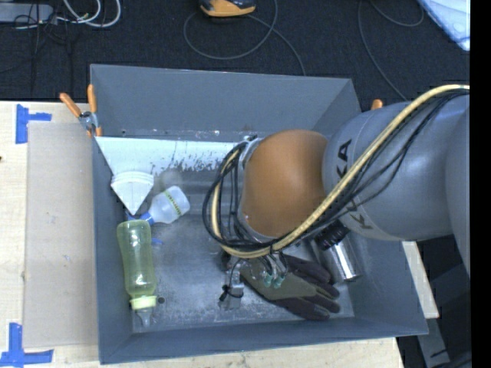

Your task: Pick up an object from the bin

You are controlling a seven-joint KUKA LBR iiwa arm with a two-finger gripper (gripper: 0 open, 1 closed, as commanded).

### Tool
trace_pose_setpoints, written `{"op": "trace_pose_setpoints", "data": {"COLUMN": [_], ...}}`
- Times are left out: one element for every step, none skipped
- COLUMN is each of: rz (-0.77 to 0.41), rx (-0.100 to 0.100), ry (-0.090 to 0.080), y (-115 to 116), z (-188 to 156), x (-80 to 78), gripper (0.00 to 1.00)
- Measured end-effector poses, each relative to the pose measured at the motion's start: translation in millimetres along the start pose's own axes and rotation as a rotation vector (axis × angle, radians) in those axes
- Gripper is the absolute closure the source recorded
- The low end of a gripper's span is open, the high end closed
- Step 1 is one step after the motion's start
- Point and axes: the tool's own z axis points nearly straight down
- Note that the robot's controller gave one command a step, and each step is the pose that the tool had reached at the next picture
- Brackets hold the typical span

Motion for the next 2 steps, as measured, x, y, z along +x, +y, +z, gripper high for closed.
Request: {"op": "trace_pose_setpoints", "data": {"rz": [-0.032,0.282], "rx": [-0.003,0.000], "ry": [-0.004,0.000], "y": [-24.3,-33.7], "z": [-0.7,15.7], "x": [-1.5,-21.4], "gripper": [0.00,1.00]}}
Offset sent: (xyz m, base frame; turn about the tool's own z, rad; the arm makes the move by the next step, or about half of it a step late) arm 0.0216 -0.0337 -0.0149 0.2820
